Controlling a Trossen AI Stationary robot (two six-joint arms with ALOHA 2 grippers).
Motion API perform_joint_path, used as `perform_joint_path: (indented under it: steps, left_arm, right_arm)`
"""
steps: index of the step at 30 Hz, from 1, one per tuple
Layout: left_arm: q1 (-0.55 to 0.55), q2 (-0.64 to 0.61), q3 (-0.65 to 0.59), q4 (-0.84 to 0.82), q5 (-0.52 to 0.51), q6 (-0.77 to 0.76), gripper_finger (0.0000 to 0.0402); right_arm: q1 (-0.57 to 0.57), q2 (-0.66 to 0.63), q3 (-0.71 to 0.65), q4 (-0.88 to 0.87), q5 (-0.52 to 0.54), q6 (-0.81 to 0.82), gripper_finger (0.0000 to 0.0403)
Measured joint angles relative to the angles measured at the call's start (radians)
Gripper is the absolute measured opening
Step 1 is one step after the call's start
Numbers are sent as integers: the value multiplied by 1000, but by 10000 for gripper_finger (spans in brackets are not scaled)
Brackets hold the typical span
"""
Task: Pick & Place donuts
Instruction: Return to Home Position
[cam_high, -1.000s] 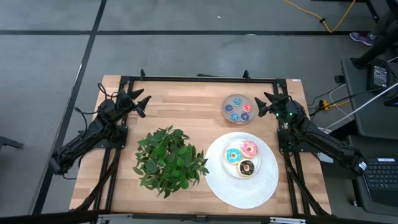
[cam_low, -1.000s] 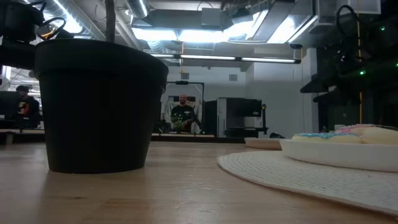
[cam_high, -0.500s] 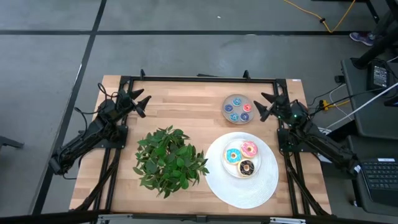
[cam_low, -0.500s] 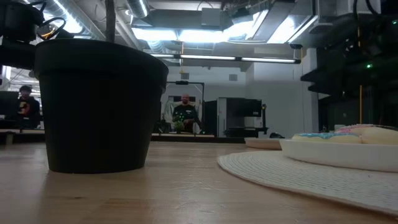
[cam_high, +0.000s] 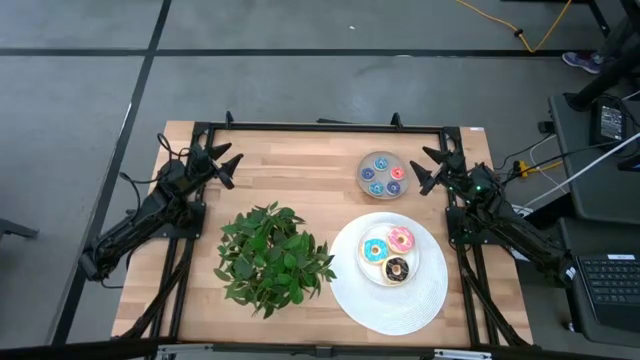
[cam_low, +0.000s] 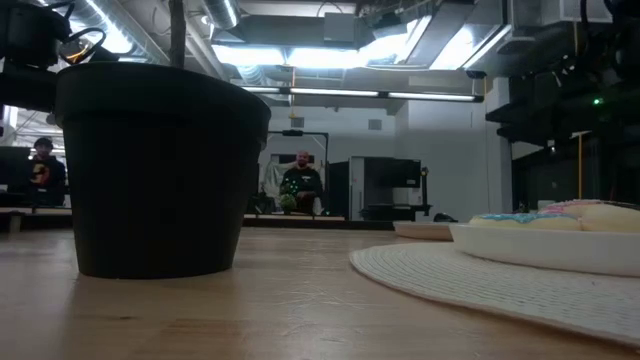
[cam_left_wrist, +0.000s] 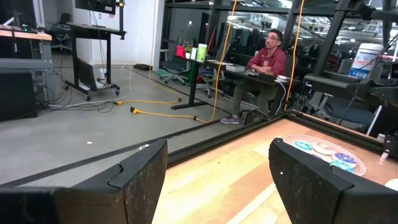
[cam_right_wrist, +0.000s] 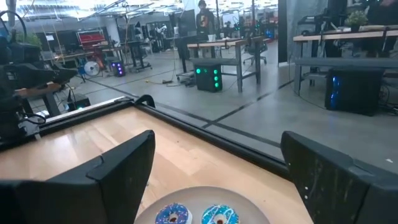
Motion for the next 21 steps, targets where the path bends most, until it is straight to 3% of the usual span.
perform_joint_path:
  steps: [21]
  left_arm:
    - [0,0,0,0,0,0,270]
  right_arm:
    - [0,0,0,0,0,3,349]
